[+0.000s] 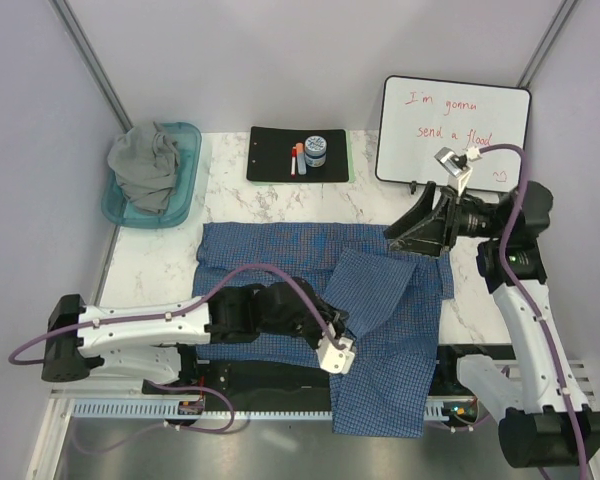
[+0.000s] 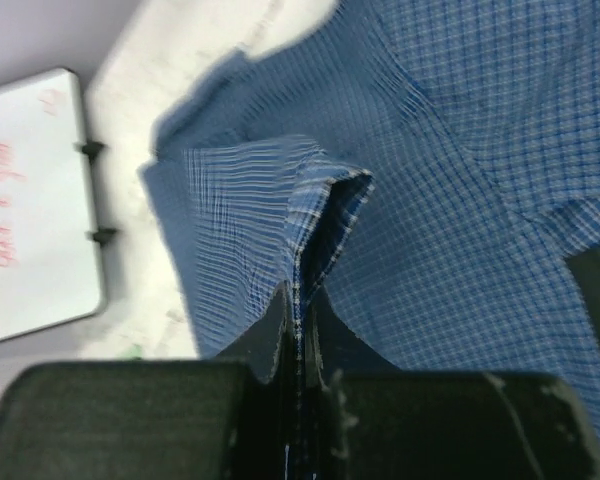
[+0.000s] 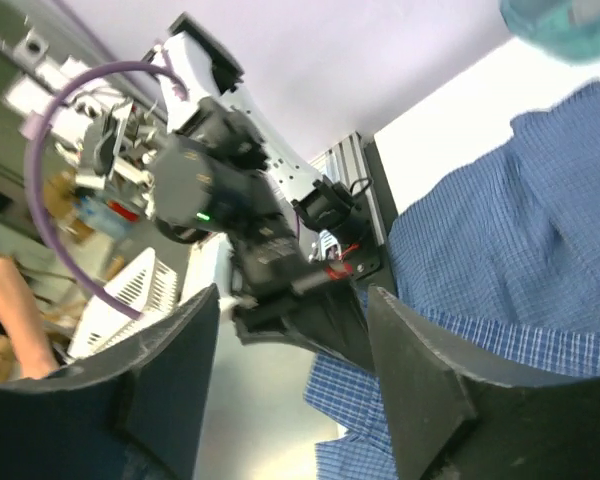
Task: Fold and stack the long sleeve shirts
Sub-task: Fold the shirt
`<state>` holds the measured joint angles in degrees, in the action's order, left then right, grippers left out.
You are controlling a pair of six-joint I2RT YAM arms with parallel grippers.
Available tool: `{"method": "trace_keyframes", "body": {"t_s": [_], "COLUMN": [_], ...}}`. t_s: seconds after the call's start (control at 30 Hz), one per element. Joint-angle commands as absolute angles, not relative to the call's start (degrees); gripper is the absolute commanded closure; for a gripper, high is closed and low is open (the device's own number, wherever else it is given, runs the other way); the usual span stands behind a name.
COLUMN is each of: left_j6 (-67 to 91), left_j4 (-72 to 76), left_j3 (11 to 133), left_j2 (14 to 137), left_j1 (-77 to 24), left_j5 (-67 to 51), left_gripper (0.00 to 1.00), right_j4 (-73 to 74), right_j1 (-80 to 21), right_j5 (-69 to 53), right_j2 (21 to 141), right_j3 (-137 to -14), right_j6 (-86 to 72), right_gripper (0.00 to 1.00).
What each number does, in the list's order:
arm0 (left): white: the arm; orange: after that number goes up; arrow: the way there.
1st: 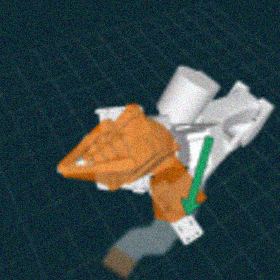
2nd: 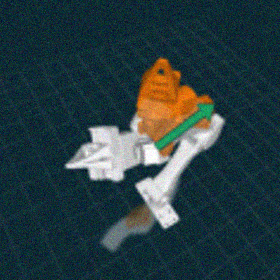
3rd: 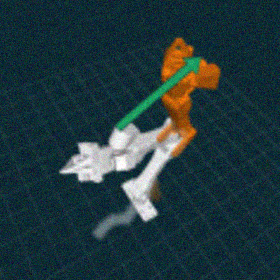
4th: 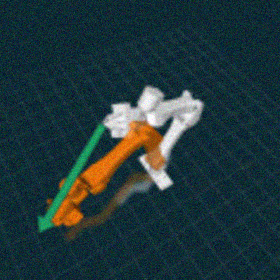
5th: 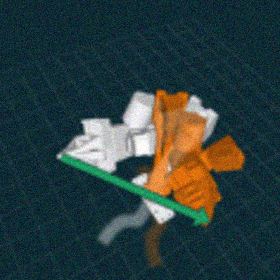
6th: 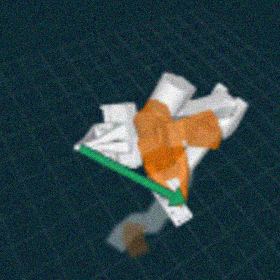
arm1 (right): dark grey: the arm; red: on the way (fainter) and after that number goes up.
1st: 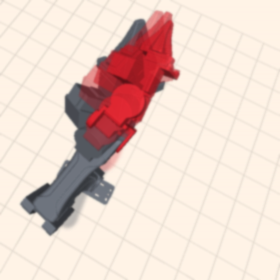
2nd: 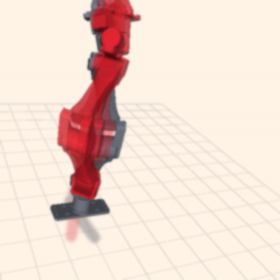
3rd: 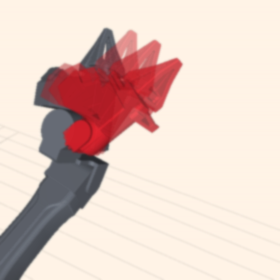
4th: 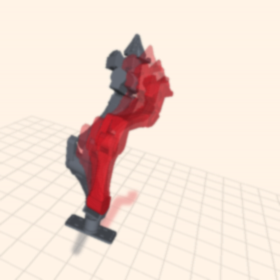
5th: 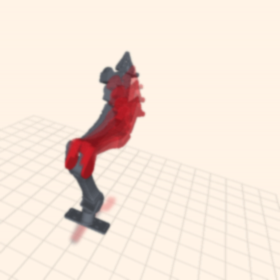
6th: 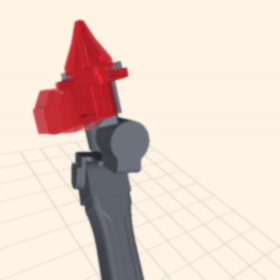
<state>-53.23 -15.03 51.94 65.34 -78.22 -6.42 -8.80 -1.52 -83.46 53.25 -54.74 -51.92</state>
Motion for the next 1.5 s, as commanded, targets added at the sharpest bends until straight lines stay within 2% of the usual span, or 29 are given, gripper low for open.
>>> {"method": "trace_keyframes", "body": {"t_s": [0.0, 0.1, 0.17, 0.3, 0.4, 0.5, 0.53, 0.63, 0.77, 0.83, 0.93, 1.03, 1.13, 1.3, 1.47], "left_j6": [-44.03, -47.01, -47.55, -46.07, -41.06, -32.81, -29.39, -23.15, -14.96, -11.71, -8.89, -8.61, -8.09, -5.28, -6.24], "left_j4": [-26.36, -28.81, -31.71, -40.42, -43.24, -42.46, -42.19, -38.51, -31.66, -30.59, -28.92, -28.21, -27.86, -25.32, -20.84], "left_j3": [57.39, 57.22, 58.7, 67.65, 72.31, 76.62, 77.6, 79.27, 80.51, 80.86, 79.02, 74.54, 69.79, 61.89, 54.34], "left_j2": [68.11, 66.28, 66.27, 68.29, 70.92, 75.75, 77.07, 80.85, 84.02, 86.13, 87.8, 88.68, 89.47, 88.86, 86.67], "left_j1": [-78.66, -78.66, -78.66, -78.84, -79.1, -79.1, -79.01, -76.56, -66.91, -59.18, -49.59, -40.98, -32.98, -20.23, -15.12], "left_j5": [-8.35, -12.64, -18.87, -31.34, -35.41, -30.01, -28.14, -24.96, -27.42, -29.0, -29.53, -28.92, -28.48, -26.19, -26.72], "left_gripper": [0.98, 0.98, 0.98, 0.98, 0.98, 0.98, 0.98, 0.98, 0.98, 0.98, 0.98, 0.96, 0.94, 0.91, 0.88], "right_j4": [-31.46, -30.42, -23.87, -20.92, -20.13, -9.27, -5.4, 9.09, 43.59, 48.57, 51.41, 54.04, 56.5, 58.88, 58.36], "right_j1": [-1.14, 2.35, 6.13, 8.61, 8.44, 8.26, 8.17, 7.04, 4.75, 5.36, 6.24, 6.15, 6.07, 5.54, 4.48], "right_j5": [-87.71, -87.45, -87.36, -85.7, -82.8, -80.17, -79.29, -74.9, -64.79, -60.93, -56.54, -52.66, -50.37, -43.52, -37.62], "right_j2": [51.77, 53.34, 58.51, 68.62, 74.08, 79.0, 81.01, 84.36, 90.51, 93.16, 94.74, 95.36, 96.06, 95.63, 96.41], "right_j3": [-51.95, -50.8, -53.59, -58.18, -59.06, -61.25, -61.87, -63.54, -75.1, -77.86, -80.23, -81.38, -82.0, -80.07, -76.91], "right_j6": [-64.78, -61.98, -58.2, -52.49, -50.63, -40.99, -33.56, -22.98, 10.28, 13.26, 17.31, 20.03, 22.32, 25.57, 27.33], "right_gripper": [0.34, 0.39, 0.44, 0.48, 0.51, 0.58, 0.6, 0.62, 0.63, 0.57, 0.46, 0.41, 0.41, 0.53, 0.57]}}
